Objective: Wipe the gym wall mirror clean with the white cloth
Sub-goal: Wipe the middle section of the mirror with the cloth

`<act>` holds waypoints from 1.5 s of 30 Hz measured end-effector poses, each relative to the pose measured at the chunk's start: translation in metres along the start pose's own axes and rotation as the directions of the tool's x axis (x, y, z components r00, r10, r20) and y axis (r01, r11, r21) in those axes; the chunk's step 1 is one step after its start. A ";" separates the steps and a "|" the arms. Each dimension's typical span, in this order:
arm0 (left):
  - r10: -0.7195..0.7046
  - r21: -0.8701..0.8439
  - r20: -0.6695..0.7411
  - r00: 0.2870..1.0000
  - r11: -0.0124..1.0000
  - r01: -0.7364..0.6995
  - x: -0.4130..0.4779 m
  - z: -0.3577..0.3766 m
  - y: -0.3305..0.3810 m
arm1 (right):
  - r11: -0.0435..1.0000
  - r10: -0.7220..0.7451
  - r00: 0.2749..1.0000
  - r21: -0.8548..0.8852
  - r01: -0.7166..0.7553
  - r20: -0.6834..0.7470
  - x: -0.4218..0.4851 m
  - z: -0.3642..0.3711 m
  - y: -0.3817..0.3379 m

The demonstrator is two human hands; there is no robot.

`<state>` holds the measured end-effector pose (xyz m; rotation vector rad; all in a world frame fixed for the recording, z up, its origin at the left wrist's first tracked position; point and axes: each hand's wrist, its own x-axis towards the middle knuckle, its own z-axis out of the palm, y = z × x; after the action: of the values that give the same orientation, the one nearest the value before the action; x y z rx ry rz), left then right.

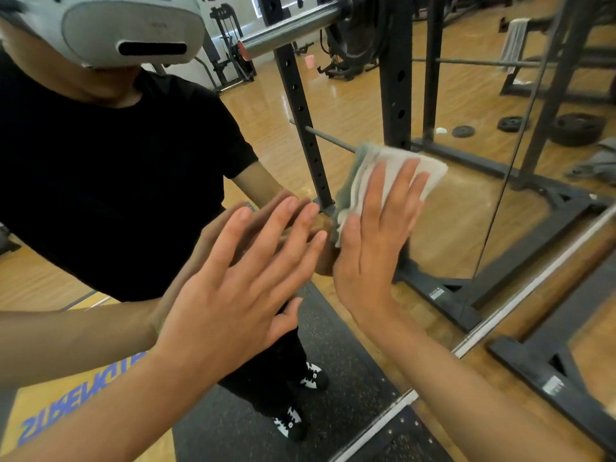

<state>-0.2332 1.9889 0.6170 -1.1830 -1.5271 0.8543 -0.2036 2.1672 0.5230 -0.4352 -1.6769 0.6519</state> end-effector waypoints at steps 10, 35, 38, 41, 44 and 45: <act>-0.004 -0.041 -0.033 0.999 0.999 0.002 0.004 0.001 -0.006 | 0.950 0.297 0.913 0.014 -0.313 0.279 -0.169 -0.012 0.103; 0.009 -0.330 -0.042 0.999 0.944 -0.022 -0.001 -0.017 -0.009 | 0.895 0.424 0.897 0.093 -0.436 0.125 -0.183 0.026 -0.036; -0.003 -0.499 -0.079 0.997 0.866 -0.037 -0.018 -0.022 -0.012 | 0.885 0.454 0.877 0.032 -0.464 0.157 -0.185 0.028 -0.030; -0.002 -0.541 -0.105 0.994 0.839 -0.056 -0.054 -0.023 -0.017 | 0.875 0.478 0.859 -0.022 -0.483 0.182 -0.182 0.025 -0.034; 0.003 -0.503 -0.067 0.998 0.863 -0.036 -0.086 -0.019 -0.030 | 0.841 0.520 0.841 0.086 -0.535 0.151 -0.179 0.022 -0.042; 0.003 -0.482 -0.045 0.999 0.876 -0.025 -0.092 -0.017 -0.034 | 0.828 0.533 0.835 0.120 -0.548 0.138 -0.178 0.024 -0.045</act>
<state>-0.2224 1.8902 0.6274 -1.5593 -1.7549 0.4556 -0.1872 2.0195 0.4122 -0.7920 -1.5798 1.2339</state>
